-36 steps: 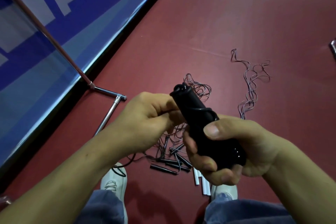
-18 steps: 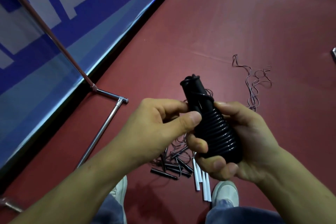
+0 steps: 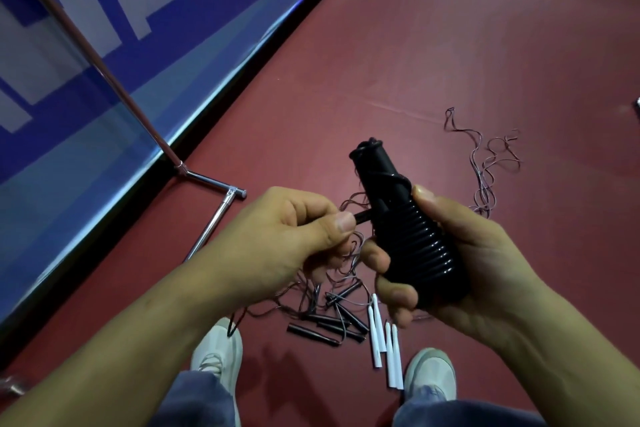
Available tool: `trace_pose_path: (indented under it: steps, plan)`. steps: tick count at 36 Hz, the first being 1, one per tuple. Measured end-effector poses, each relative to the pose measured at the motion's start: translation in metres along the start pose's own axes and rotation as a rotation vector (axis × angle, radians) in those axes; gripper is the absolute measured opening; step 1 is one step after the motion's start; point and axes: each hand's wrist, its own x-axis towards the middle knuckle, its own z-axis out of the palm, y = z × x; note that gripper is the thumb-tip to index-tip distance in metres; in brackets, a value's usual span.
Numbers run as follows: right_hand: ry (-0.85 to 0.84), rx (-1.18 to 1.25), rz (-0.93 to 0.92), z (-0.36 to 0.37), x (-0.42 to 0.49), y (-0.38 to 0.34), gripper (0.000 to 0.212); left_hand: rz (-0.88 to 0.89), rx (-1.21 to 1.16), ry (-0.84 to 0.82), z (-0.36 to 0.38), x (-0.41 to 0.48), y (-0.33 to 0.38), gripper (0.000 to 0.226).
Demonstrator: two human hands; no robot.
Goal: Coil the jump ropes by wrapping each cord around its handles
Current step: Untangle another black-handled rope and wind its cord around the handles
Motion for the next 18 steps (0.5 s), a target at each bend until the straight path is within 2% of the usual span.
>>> trace_pose_path:
  steps: [4,9,13,18]
  plan:
    - [0.151,-0.088,-0.052,0.002,0.003,0.000,0.033,-0.049,0.037,-0.001,-0.005,-0.001,0.003,0.028]
    - [0.337,-0.284,-0.153,-0.002,0.008,0.006,0.053,-0.088,0.067,-0.027,-0.002,-0.002,0.002,0.032]
    - [0.430,-0.567,-0.237,-0.002,0.012,0.011,0.046,-0.091,0.108,-0.025,0.002,-0.003,0.004,0.034]
    - [0.481,-1.088,-0.282,-0.008,0.014,0.018,0.034,-0.124,0.042,-0.041,0.004,-0.003,0.003,0.042]
